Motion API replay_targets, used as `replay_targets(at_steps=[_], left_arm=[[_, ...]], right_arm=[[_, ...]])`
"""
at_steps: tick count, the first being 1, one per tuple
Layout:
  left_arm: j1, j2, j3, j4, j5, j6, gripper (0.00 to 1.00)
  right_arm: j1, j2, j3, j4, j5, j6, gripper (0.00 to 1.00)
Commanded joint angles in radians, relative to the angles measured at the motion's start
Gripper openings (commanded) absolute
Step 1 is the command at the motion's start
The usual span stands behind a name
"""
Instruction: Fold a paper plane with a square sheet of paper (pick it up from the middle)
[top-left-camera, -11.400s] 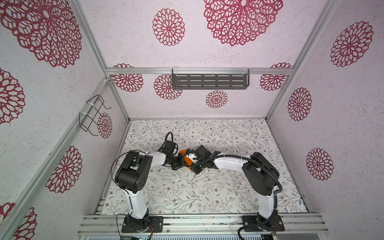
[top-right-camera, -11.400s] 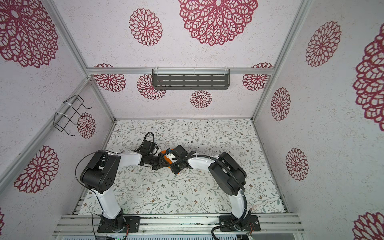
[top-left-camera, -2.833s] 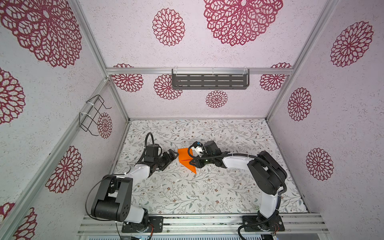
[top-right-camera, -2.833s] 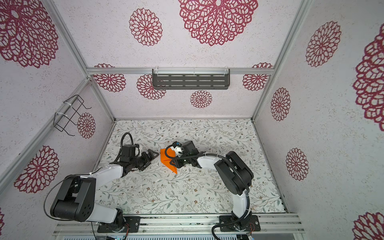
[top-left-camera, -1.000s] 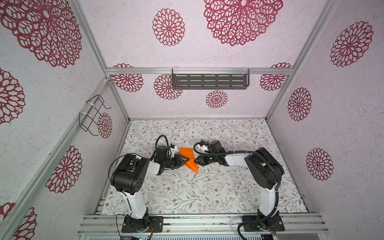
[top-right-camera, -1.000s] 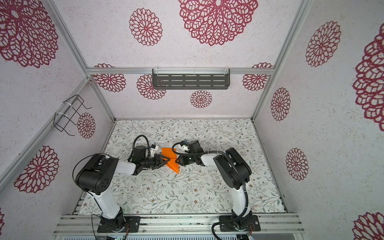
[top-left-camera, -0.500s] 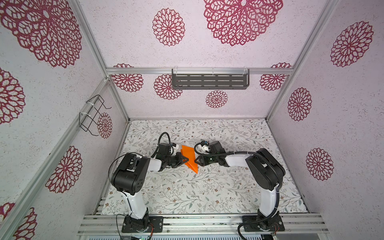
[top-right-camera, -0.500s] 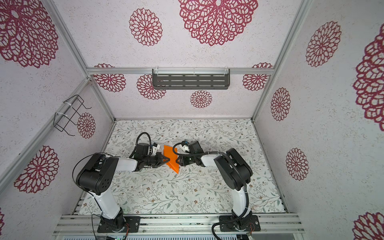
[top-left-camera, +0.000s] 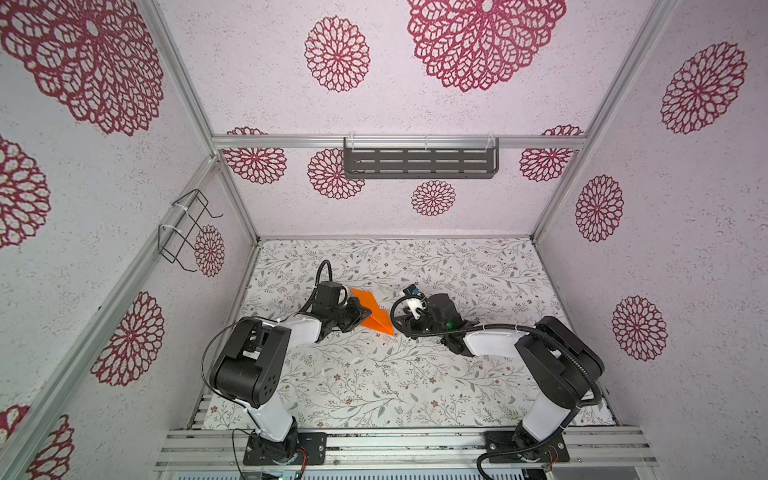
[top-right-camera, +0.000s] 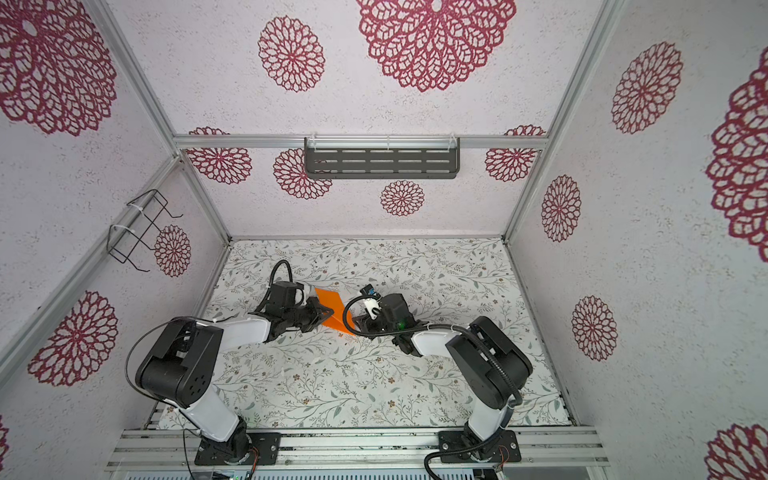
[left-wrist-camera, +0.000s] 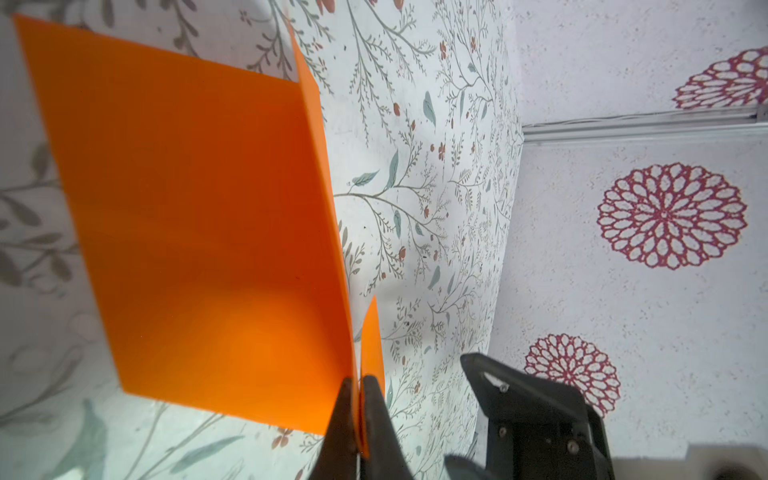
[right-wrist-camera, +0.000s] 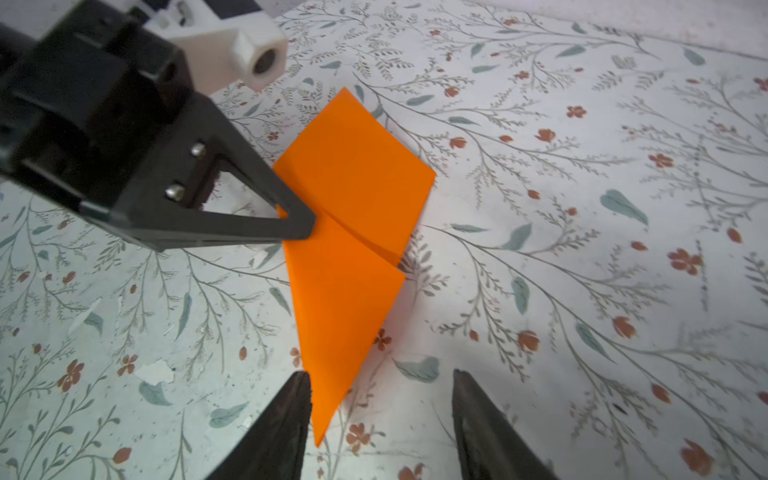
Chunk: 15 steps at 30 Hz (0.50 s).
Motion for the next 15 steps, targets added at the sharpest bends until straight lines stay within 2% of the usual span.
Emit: replay_targets(at_steps=[1,6,15], left_arm=[[-0.018,-0.023,0.045,-0.106,-0.092,-0.069,0.06],[-0.029,-0.020,0.075,-0.197,-0.129,-0.070,0.06],[-0.039,0.000,0.095,-0.225,-0.119,-0.079,0.09]], right_arm=[[0.050,0.047,0.027,0.147,0.039,-0.128,0.54],[0.097,0.131,0.048,0.212,0.079,-0.203,0.50],[0.113,0.223,0.041,0.275,0.123,-0.261,0.35]])
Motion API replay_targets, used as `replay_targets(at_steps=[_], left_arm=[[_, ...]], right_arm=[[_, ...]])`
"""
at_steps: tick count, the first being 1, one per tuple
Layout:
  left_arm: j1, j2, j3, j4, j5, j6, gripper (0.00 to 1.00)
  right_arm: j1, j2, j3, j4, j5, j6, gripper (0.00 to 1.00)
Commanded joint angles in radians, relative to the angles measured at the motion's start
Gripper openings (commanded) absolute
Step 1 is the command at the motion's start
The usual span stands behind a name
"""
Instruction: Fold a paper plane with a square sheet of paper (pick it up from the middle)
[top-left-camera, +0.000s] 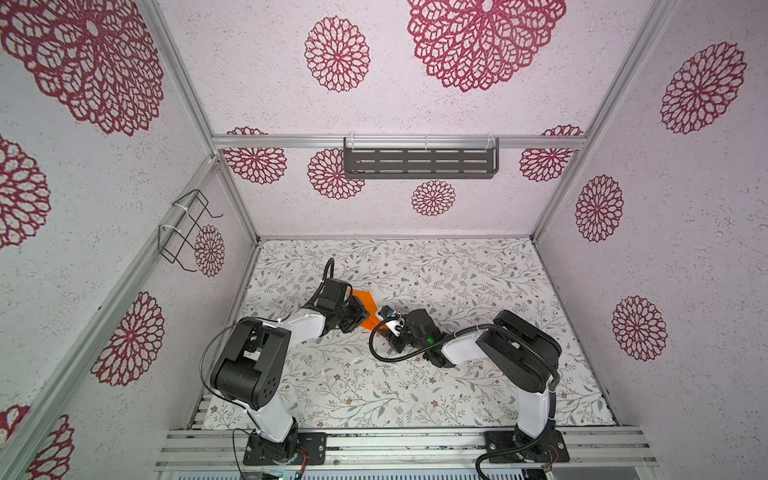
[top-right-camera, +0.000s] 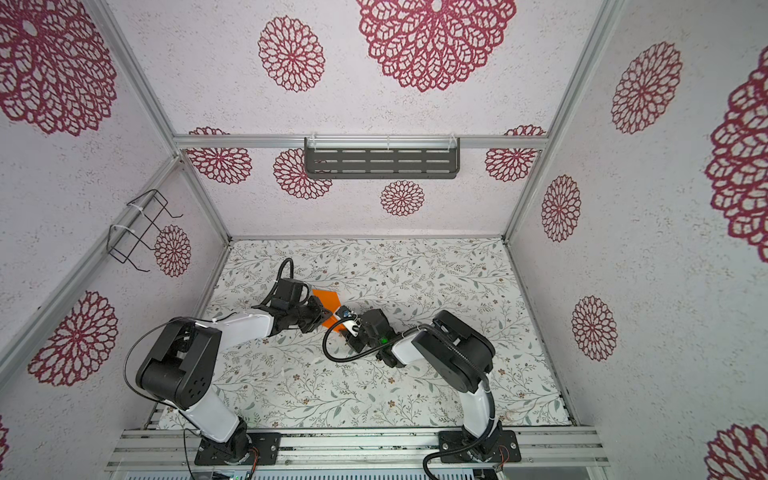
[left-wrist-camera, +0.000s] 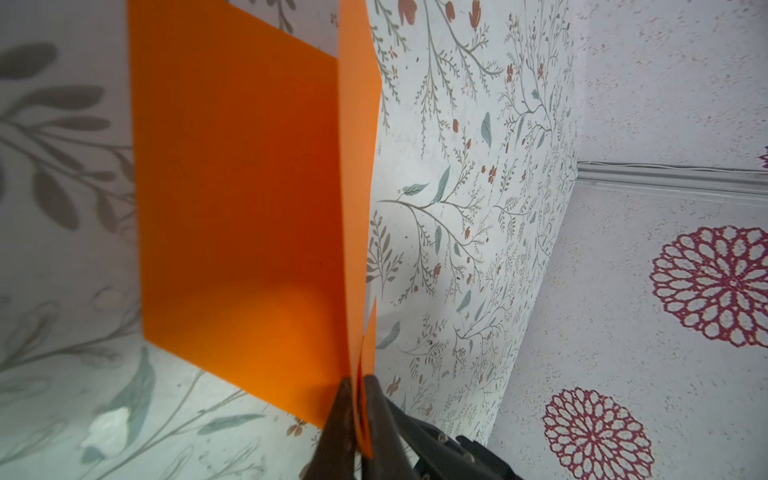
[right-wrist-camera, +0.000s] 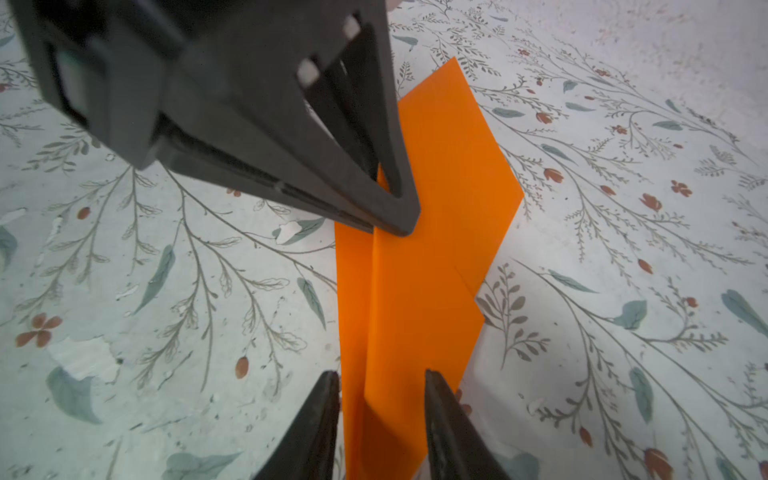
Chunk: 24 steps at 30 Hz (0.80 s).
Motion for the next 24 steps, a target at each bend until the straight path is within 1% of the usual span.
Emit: replay_targets(at_steps=[1,16,24], left_arm=[[-0.007,0.003,0.022,-0.032,-0.016,-0.019,0.10],[-0.008,0.016,0.028,-0.046,-0.007,-0.022,0.15],[-0.009,0.028,0.027,-0.074,-0.008,-0.007,0.19]], right_arm=[[0.007,0.014,0.015,0.078,0.015,-0.045,0.33],[0.024,0.079,0.058,0.107,-0.001,-0.042,0.33],[0.024,0.097,0.053,0.127,-0.010,-0.051,0.27]])
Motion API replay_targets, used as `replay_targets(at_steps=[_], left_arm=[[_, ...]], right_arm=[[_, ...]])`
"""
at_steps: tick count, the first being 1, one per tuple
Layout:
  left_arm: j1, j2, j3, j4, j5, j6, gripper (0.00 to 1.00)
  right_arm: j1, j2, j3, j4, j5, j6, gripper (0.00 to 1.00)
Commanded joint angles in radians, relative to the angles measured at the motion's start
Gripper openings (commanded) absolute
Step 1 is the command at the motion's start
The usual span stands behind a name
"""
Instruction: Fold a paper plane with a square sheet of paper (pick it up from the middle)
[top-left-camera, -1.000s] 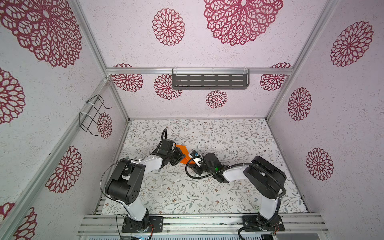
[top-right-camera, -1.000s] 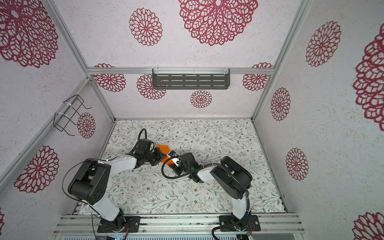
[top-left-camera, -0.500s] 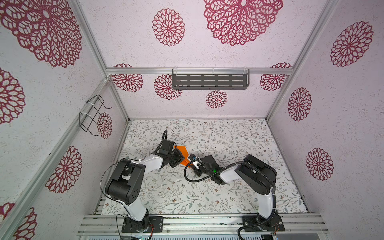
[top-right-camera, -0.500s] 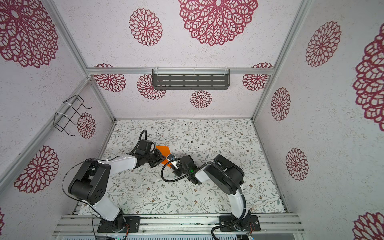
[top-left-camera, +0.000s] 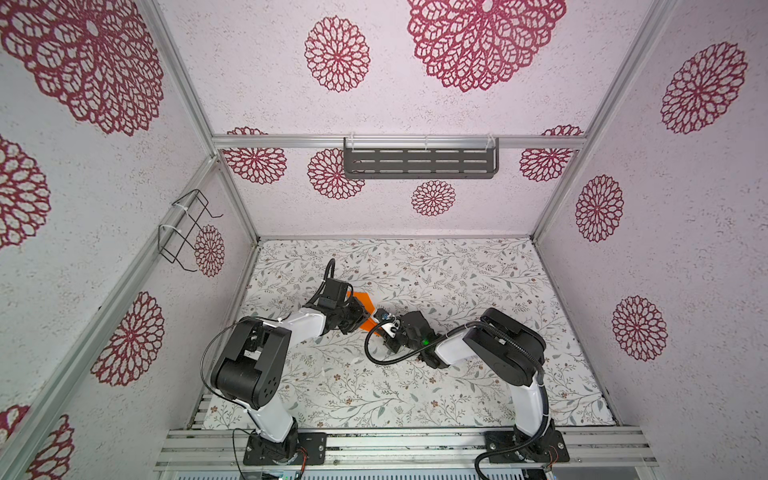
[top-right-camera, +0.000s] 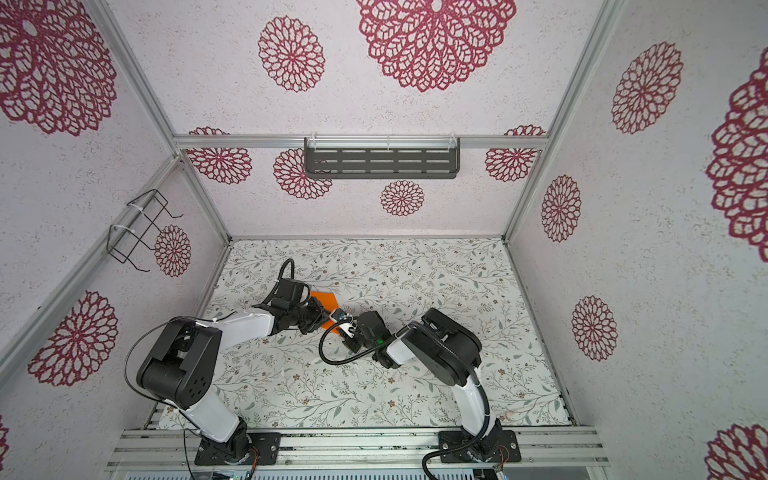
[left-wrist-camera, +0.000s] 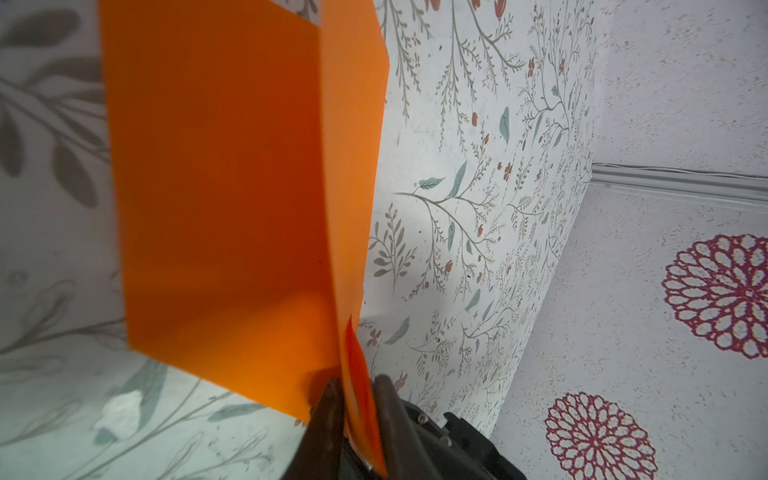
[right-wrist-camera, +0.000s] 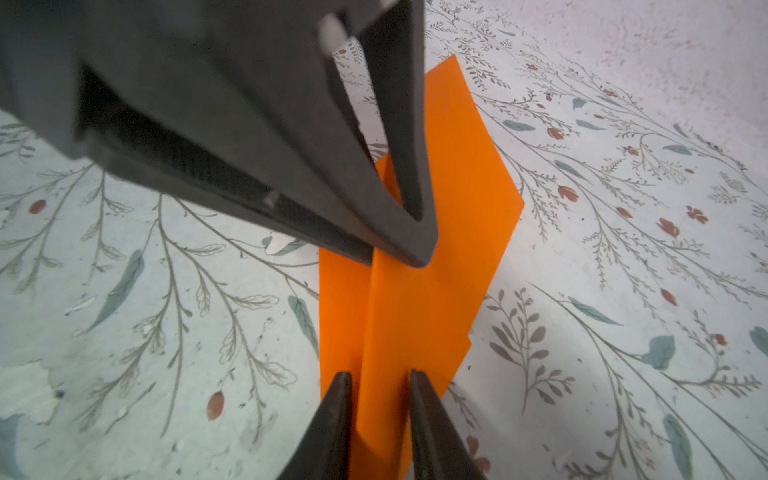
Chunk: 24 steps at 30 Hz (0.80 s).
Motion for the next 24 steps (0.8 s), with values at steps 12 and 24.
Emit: replay_targets(at_steps=[12,24], left_arm=[[-0.007,0.027,0.032,-0.072,-0.024,0.007,0.08],[-0.008,0.030,0.039,-0.081,-0.020,-0.006,0.08]], right_arm=[[0.005,-0.088,-0.081,0.097,0.066,-0.025,0.40],[0.033,-0.041,-0.039,0.095,0.048,-0.063,0.35]])
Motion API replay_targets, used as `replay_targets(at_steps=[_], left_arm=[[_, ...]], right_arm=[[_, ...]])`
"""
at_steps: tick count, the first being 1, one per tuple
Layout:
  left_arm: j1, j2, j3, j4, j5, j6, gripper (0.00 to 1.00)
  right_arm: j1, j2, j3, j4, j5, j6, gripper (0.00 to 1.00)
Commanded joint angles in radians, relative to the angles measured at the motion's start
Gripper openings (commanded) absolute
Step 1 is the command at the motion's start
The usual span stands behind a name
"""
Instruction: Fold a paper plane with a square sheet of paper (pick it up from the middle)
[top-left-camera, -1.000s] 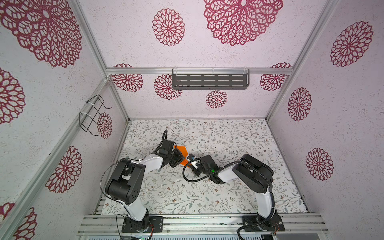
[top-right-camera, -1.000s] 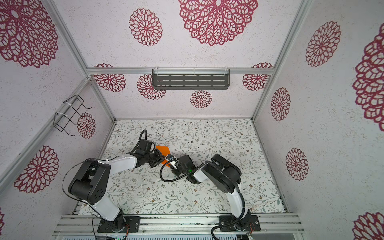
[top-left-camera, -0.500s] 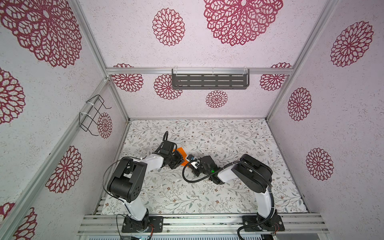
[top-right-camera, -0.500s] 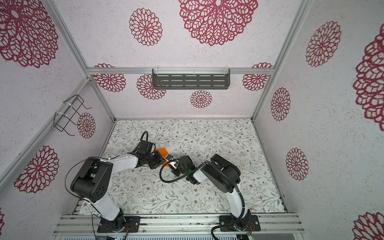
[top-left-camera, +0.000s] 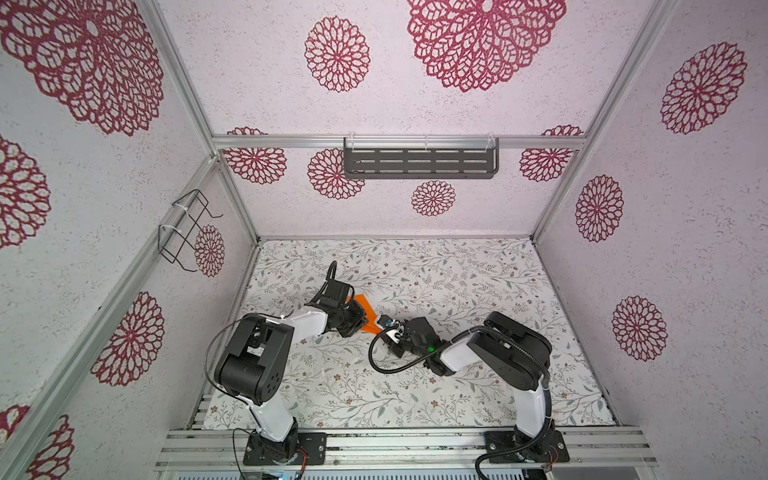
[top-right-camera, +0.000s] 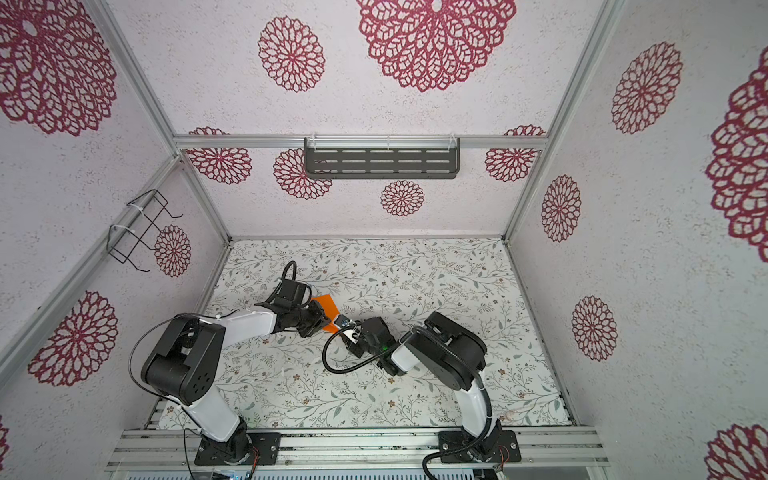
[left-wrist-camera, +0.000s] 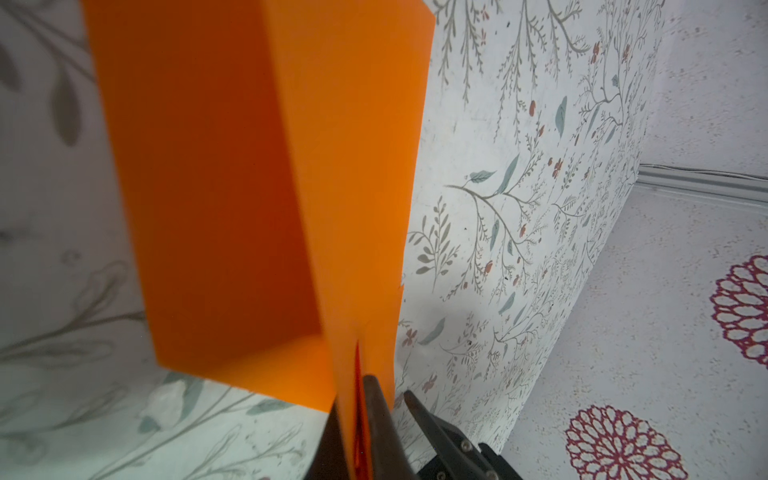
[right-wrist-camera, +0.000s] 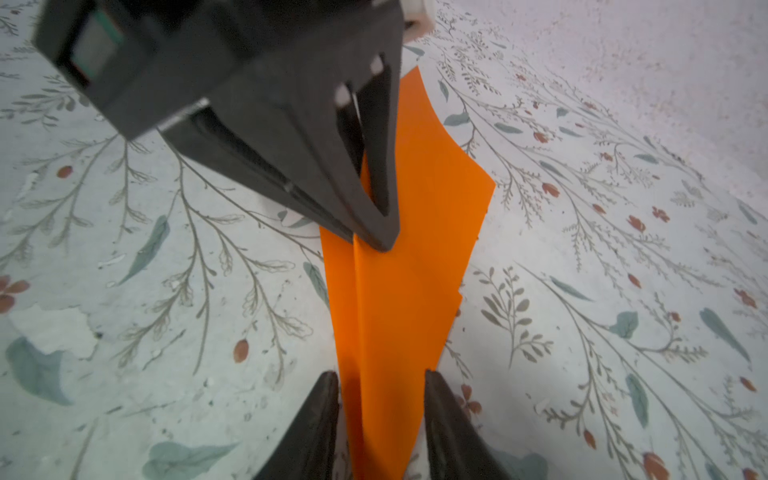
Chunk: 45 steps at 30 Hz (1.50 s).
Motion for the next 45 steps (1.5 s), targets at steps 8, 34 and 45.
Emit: replay_targets(at_steps=[8,34,45], left_arm=[[-0.006,0.002,0.021,-0.004,-0.004,-0.014,0.08],[0.043,-0.060,0.027,-0.046,0.003,0.004,0.31],[0.192,-0.294,-0.136,0.028,-0.026,0.020,0.57]], right_arm=[[0.016,0.046,0.089,-0.018,0.009,-0.017,0.31],[0.008,0.067,0.099,-0.055,-0.035,0.063,0.11],[-0.031,0.077,0.145,-0.103,-0.186,0.239,0.07]])
